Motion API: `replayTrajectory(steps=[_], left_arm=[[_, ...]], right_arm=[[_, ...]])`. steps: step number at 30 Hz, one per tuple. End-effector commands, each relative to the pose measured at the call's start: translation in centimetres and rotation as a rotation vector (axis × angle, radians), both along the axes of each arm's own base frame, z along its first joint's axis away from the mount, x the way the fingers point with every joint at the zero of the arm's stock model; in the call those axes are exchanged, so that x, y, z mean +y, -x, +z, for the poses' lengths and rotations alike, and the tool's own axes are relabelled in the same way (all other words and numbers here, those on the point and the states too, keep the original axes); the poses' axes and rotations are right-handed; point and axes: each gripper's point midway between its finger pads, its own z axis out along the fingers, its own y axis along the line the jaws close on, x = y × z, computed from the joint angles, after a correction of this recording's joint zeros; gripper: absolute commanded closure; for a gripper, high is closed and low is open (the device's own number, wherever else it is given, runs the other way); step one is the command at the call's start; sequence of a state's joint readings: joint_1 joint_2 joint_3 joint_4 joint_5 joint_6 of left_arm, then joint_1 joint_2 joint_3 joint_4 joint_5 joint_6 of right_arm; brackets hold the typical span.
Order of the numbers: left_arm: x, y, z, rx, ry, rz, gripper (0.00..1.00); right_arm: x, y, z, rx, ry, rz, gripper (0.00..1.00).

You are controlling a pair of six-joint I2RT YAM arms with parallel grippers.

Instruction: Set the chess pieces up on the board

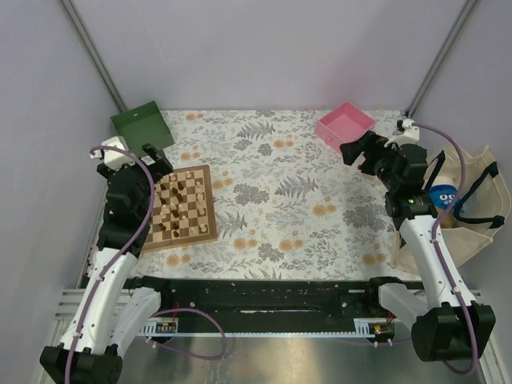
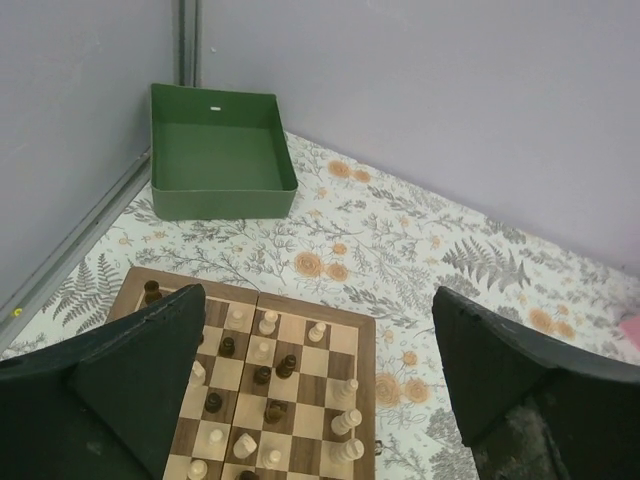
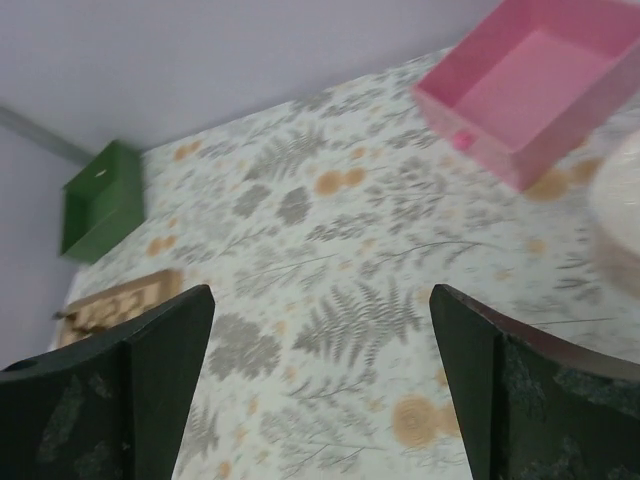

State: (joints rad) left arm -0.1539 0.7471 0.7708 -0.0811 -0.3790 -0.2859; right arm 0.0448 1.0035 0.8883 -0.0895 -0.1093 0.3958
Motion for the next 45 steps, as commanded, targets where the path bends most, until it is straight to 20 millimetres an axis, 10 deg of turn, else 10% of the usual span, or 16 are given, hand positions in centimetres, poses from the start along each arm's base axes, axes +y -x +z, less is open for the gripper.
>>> replayTrajectory(steps=[1,11,23,45], left_arm=[[3.1,2.9,2.8,-0.038,0.189,0.215,0.01],[7.4,3.2,1.9,0.127,0.27,0.269,0.01],[12.2,0.7,-12.0,0.399,0.724,0.077,0.01],[19.4,0.4,-21.4,0.6,0.604,0.584,0.03]], right_arm=[[7.7,2.9,1.9,-0.019,-0.308,0.398,0.01],[11.6,4.0,-0.5,0.183,-0.296,0.579,0.01],[14.6,5.3,-2.1,0.278,-0.309,0.698,0.01],[15.4,4.7,-3.9,0.382,-0.354,0.733,0.01]])
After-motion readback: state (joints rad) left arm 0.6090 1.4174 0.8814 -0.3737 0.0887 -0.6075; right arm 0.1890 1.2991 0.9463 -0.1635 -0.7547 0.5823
